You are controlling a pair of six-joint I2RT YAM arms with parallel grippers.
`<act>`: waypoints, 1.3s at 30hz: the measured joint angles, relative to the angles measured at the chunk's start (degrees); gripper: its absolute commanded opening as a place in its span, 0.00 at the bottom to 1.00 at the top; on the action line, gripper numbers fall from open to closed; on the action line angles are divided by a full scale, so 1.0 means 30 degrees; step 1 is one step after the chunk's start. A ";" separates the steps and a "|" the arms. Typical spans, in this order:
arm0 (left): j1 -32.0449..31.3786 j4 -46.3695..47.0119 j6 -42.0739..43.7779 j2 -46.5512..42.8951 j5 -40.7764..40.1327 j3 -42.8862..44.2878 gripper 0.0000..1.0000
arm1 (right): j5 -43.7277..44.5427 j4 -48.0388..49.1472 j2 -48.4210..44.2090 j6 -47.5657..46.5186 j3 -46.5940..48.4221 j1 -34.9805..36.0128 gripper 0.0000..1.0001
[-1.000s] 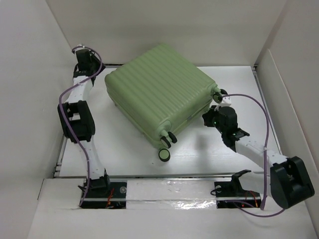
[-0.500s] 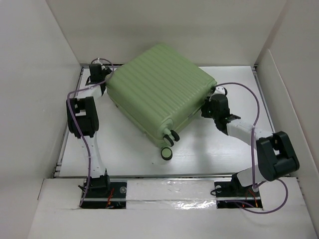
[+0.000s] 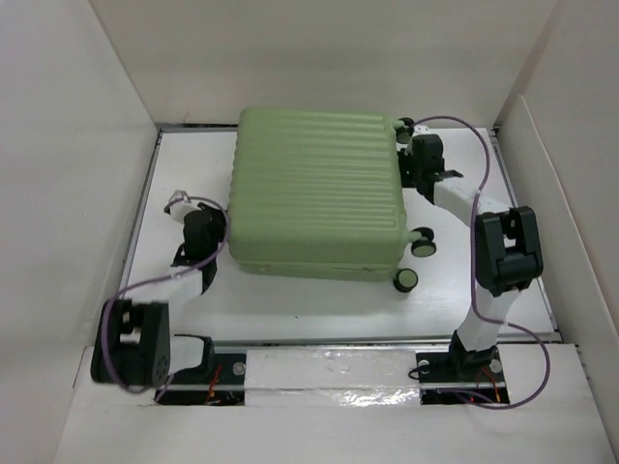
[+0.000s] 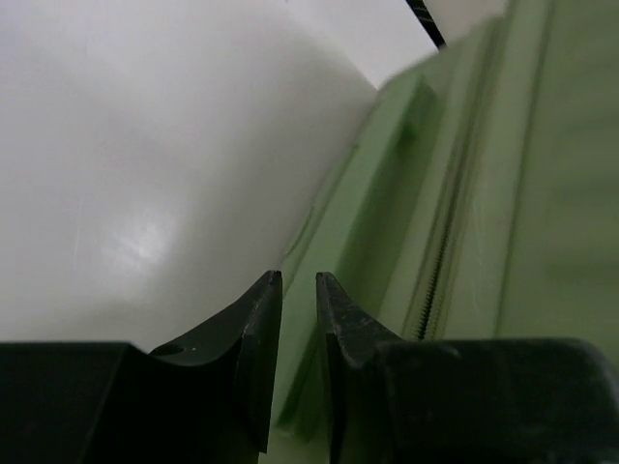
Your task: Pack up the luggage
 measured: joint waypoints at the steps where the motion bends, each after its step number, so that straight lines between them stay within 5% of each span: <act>1: -0.0619 -0.0372 0.0226 -0.1428 -0.0495 -0.0889 0.19 | -0.0335 -0.0801 0.0794 -0.0495 0.1275 -0.0073 0.01; 8: -0.4466 -0.3300 0.1290 -0.9712 -0.1239 -0.5224 0.19 | -0.3993 -0.5399 0.7278 -0.3351 1.2473 0.0095 0.04; 11: -0.4918 -0.3818 0.1304 -1.1839 -0.1166 -0.6251 0.19 | -0.5107 -0.6623 1.0018 -0.3730 1.7150 0.0510 0.28; 12: -0.4962 -0.3934 0.1304 -1.2342 -0.1107 -0.6513 0.19 | -0.5115 -0.6870 1.0630 -0.3767 1.8141 0.0685 0.48; 16: -0.5020 -0.4350 0.1333 -1.3770 -0.1035 -0.7249 0.19 | -0.4816 -0.7315 1.1453 -0.3526 2.0218 0.0962 0.80; 24: -0.5005 -0.4233 0.1530 -1.3690 -0.0379 -0.7351 0.19 | -0.7890 -0.7300 0.8021 -0.1377 2.1012 0.1129 1.00; 27: -0.5013 -0.3942 0.1559 -1.3588 -0.0015 -0.7351 0.19 | -0.8480 -0.6149 0.2871 -0.1348 1.6655 0.1071 0.93; 29: -0.5027 -0.3738 0.1574 -1.3289 0.0204 -0.7337 0.18 | -0.7941 -0.3971 -0.1617 -0.1311 1.2254 0.0787 0.49; 30: -0.5027 -0.3636 0.1603 -1.3114 0.0277 -0.7308 0.18 | -0.7286 -0.2659 -0.4248 -0.1144 0.9391 0.0590 0.14; 31: -0.5027 -0.3628 0.1661 -1.2917 0.0321 -0.7227 0.18 | -0.6448 -0.1931 -0.6761 -0.1020 0.6951 0.0401 0.06; 35: -0.5136 -0.4007 0.2069 -1.1679 0.0335 -0.6215 0.17 | -0.2645 0.2288 -1.4469 0.0379 -0.1719 0.0270 0.00; 39: -0.5260 -0.4291 0.2317 -1.0229 0.0466 -0.5202 0.18 | 0.0911 0.4073 -1.7311 0.1880 -0.8947 0.0510 0.00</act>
